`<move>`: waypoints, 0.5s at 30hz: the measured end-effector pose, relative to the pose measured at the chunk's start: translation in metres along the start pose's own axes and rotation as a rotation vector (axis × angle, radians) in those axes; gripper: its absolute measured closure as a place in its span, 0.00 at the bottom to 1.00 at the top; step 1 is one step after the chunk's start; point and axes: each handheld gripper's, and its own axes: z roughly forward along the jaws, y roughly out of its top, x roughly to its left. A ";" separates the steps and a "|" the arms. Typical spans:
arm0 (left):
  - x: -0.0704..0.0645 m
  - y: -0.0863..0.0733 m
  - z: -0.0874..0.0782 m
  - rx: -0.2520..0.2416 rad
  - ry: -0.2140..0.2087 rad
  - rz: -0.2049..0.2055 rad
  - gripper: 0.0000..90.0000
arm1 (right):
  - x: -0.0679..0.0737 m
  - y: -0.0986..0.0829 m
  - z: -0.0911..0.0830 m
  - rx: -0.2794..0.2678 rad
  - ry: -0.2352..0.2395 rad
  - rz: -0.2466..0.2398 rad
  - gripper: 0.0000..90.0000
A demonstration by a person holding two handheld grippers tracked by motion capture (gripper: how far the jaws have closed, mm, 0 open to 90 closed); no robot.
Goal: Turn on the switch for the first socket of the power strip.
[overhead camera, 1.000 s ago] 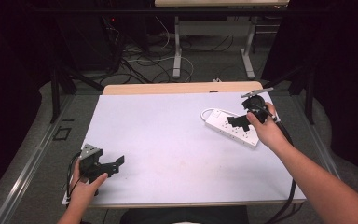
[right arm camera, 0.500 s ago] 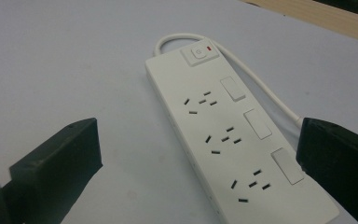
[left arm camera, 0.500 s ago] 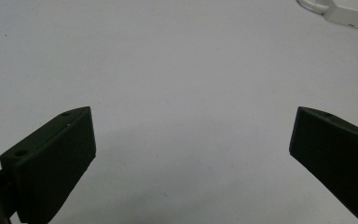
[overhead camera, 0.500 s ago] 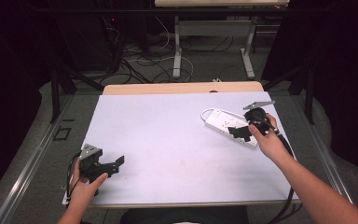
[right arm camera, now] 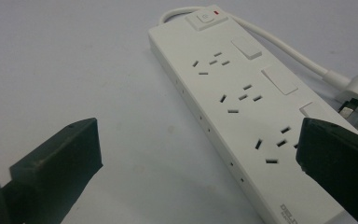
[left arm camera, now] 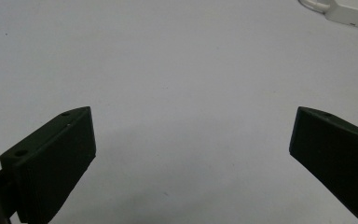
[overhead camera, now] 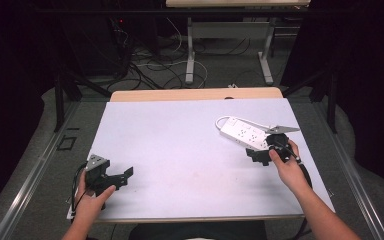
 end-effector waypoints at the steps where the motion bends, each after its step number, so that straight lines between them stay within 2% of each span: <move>1: 0.000 0.000 0.000 -0.001 0.001 0.001 0.00 | 0.000 -0.003 -0.001 -0.011 -0.005 0.012 0.00; 4: 0.000 0.000 0.000 0.001 0.001 0.001 0.00 | 0.000 -0.013 -0.003 -0.025 -0.013 0.025 0.00; 15: 0.000 0.000 0.000 0.002 0.004 0.002 0.00 | -0.001 -0.045 -0.018 -0.034 -0.084 -0.015 0.00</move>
